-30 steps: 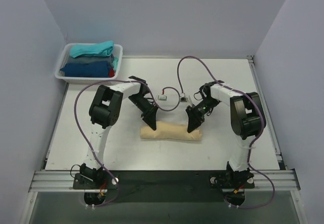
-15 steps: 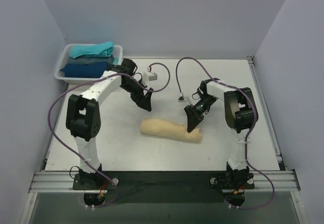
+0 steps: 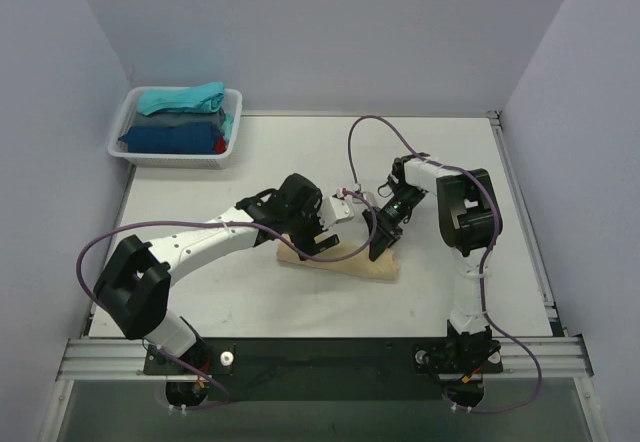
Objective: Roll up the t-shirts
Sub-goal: Roll the T-shirt to the center of the board.
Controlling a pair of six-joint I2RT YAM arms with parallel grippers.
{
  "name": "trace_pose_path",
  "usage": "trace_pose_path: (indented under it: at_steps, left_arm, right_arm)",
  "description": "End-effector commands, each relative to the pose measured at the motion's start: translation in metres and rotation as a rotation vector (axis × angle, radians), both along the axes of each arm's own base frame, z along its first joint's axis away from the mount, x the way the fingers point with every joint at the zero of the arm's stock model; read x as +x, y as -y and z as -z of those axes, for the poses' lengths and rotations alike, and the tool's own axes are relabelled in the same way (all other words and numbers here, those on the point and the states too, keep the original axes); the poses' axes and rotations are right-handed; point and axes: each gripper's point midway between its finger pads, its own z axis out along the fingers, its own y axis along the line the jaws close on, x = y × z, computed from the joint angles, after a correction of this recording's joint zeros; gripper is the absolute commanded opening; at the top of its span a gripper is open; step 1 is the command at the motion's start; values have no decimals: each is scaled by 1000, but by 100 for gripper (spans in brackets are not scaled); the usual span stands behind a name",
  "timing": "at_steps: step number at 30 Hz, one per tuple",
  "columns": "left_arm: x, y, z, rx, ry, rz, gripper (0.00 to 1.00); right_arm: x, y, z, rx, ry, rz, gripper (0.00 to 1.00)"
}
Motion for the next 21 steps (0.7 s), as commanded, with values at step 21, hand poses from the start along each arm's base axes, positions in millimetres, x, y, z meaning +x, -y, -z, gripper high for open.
trace_pose_path:
  at_steps: [21]
  left_arm:
    - [-17,87,34,-58,640,426,97]
  right_arm:
    - [13,8,19,-136,-299,76,15]
